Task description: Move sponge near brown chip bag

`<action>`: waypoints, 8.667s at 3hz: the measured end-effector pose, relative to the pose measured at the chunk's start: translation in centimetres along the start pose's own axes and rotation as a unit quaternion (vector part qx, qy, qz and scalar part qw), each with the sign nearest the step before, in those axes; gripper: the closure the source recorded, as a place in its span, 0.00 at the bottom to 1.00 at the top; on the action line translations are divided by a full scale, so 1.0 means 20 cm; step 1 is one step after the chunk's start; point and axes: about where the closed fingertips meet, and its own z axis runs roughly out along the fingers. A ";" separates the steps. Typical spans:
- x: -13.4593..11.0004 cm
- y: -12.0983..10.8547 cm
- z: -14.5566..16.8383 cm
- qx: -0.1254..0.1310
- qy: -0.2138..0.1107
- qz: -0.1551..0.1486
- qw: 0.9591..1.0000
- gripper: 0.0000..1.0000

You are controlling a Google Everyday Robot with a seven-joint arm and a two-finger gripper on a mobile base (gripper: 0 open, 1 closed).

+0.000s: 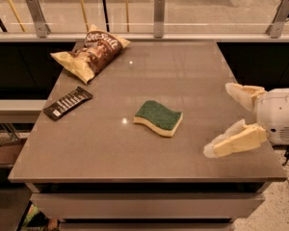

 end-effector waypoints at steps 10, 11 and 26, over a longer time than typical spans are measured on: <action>0.07 -0.04 0.70 -0.016 0.085 -0.016 0.996 0.00; 0.06 -0.03 0.71 -0.017 0.085 -0.015 0.996 0.18; -0.44 -0.83 1.36 0.037 0.189 -0.073 0.978 1.00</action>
Offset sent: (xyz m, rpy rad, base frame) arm 0.0467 0.0408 -0.0392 -0.0033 -0.0282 -0.0816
